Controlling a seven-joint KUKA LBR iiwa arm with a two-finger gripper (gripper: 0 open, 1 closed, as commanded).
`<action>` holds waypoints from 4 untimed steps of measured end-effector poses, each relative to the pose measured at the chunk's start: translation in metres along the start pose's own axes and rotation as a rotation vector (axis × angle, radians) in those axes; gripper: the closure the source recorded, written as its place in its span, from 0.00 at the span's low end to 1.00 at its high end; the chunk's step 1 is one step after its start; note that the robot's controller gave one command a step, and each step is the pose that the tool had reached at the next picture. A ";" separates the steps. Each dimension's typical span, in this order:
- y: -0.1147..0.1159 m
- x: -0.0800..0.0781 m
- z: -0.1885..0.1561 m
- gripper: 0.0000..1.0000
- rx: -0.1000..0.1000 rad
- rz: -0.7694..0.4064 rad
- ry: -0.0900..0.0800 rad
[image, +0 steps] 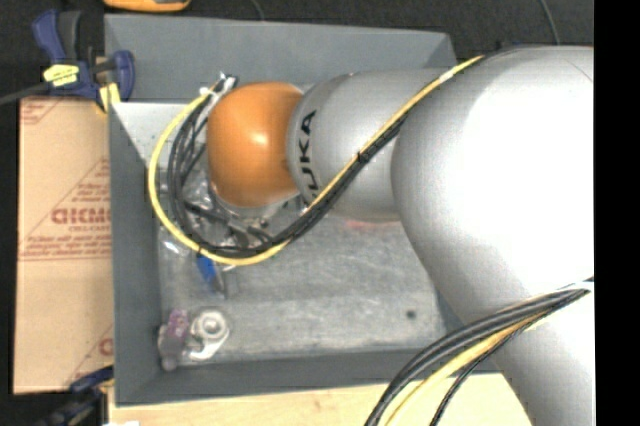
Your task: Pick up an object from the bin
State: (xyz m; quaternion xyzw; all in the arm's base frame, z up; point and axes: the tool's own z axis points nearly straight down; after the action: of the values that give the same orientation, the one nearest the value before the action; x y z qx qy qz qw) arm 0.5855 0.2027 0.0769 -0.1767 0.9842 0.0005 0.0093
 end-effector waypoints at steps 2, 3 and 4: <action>-0.065 0.042 -0.061 1.00 -0.003 -0.361 0.011; -0.063 0.042 -0.060 0.00 -0.006 -0.361 0.013; -0.029 -0.032 -0.009 0.00 -0.004 -0.400 -0.001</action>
Offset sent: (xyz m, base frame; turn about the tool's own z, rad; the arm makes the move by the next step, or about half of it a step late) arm 0.0000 0.0000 0.0000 0.0000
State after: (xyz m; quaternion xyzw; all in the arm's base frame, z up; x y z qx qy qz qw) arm 0.6249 0.1869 0.0861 -0.3687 0.9295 0.0009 0.0092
